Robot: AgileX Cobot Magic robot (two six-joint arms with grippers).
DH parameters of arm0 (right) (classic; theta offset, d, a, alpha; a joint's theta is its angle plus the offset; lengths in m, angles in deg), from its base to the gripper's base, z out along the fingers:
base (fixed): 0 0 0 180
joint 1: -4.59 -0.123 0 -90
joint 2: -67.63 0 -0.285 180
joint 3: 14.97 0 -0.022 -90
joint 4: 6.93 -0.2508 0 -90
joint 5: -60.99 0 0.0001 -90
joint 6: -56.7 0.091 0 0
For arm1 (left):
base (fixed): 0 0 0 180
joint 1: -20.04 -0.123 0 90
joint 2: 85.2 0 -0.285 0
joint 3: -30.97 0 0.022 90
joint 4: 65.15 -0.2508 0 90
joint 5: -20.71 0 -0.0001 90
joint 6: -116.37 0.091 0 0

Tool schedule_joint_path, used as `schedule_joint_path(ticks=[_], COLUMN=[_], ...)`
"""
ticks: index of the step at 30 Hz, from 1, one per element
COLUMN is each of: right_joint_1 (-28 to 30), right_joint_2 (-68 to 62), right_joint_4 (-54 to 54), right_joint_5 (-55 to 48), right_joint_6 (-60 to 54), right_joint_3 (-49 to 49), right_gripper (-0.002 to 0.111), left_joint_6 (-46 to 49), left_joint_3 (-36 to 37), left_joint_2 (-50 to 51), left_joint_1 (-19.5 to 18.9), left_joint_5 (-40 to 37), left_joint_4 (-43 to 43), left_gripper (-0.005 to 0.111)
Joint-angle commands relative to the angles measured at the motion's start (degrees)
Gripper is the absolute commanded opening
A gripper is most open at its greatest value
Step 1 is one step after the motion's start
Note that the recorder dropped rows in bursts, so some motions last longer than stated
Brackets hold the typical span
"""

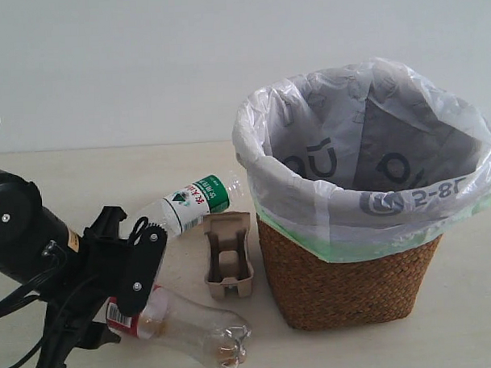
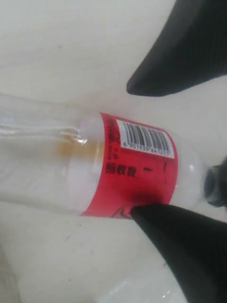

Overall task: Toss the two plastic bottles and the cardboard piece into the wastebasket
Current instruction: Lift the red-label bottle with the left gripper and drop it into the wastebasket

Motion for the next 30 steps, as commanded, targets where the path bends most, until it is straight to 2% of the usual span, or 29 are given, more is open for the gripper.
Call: schedule_joint_path(ticks=[1,4,11,16,20,23,28,30], right_joint_1=[-0.1,-0.1,-0.1,-0.1,-0.1,-0.1,-0.1,-0.1], right_joint_2=[0.3,0.3,0.3,0.3,0.3,0.3,0.3,0.3], right_joint_4=[0.1,0.1,0.1,0.1,0.1,0.1,0.1,0.1], right_joint_5=[0.5,0.5,0.5,0.5,0.5,0.5,0.5,0.5], right_joint_6=[0.1,0.1,0.1,0.1,0.1,0.1,0.1,0.1], right_joint_3=[0.0,0.0,0.0,0.0,0.0,0.0,0.0,0.0], right_gripper=[0.013,0.013,0.013,0.013,0.013,0.013,0.013,0.013], left_joint_6=[-0.3,-0.4,-0.4,-0.2,-0.2,-0.2,-2.2,-7.1], left_joint_3=[-0.1,-0.1,-0.1,-0.1,-0.1,-0.1,-0.1,-0.1], left_joint_2=[0.1,0.1,4.1,7.4,8.9,9.1,9.1,9.0], left_joint_1=[0.3,0.3,0.3,0.3,0.3,0.3,0.3,0.3], left_joint_5=[2.0,3.3,3.8,8.0,8.5,8.7,3.8,1.9], left_joint_4=[0.6,1.0,1.1,1.1,1.1,1.1,1.1,1.1], left_gripper=[0.072,0.077,0.077,0.077,0.076,0.063,0.015,0.004])
